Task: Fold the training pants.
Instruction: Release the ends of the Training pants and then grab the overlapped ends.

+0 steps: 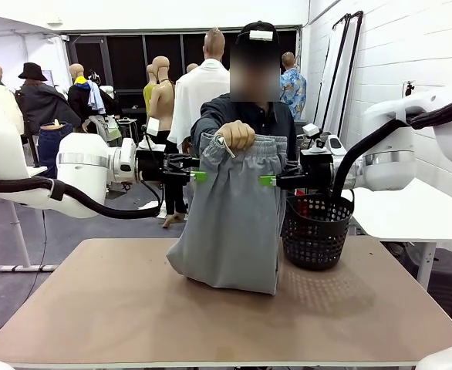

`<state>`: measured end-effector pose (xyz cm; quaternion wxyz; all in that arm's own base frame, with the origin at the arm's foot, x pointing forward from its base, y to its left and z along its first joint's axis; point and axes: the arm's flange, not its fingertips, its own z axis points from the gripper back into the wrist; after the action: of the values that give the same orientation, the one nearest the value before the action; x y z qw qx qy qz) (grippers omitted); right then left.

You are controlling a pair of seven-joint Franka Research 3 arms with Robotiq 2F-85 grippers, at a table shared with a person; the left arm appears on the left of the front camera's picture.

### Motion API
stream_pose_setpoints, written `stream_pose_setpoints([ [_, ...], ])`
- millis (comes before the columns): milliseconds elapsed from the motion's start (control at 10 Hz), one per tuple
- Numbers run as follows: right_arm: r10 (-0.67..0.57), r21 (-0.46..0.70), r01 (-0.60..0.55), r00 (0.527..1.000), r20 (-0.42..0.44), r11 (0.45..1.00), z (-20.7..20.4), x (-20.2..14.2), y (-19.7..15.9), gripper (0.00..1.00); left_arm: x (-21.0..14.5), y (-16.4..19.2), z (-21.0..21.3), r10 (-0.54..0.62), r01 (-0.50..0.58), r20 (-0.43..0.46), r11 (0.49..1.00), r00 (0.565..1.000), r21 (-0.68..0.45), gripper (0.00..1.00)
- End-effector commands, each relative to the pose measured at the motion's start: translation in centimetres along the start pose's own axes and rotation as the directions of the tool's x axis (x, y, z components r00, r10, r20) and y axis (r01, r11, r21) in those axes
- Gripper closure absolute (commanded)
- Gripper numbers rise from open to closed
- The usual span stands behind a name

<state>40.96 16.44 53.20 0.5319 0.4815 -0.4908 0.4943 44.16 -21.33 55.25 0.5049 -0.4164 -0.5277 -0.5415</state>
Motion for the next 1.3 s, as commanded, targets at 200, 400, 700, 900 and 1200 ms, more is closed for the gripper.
stream_pose_setpoints([
  [200,0.02,-0.026,-0.02,1.0,0.021,0.999,-0.8,0.0,-1.3,0.0,0.3,-0.1,0.7,-0.081,0.082,-0.013,0.987,0.997,0.142,0.0],
  [400,0.019,-0.019,-0.019,1.0,0.015,1.0,-1.0,-0.1,-1.5,0.0,0.3,-0.2,0.9,-0.091,0.092,-0.011,0.985,0.996,0.147,0.0],
  [700,0.03,-0.009,-0.03,0.999,0.019,1.0,-1.3,0.0,-1.5,0.0,0.2,0.5,-0.1,-0.023,0.021,0.07,0.999,0.997,0.023,0.0],
  [900,0.036,0.0,-0.036,0.999,0.031,0.999,-1.9,0.3,-2.0,0.0,0.5,1.1,-0.7,0.006,-0.005,0.072,1.0,0.997,-0.019,0.0],
  [1200,0.057,-0.008,-0.057,0.997,0.047,0.998,-2.7,0.8,-2.5,0.0,0.5,2.0,-1.9,0.011,-0.01,0.048,1.0,0.999,-0.027,0.0],
])
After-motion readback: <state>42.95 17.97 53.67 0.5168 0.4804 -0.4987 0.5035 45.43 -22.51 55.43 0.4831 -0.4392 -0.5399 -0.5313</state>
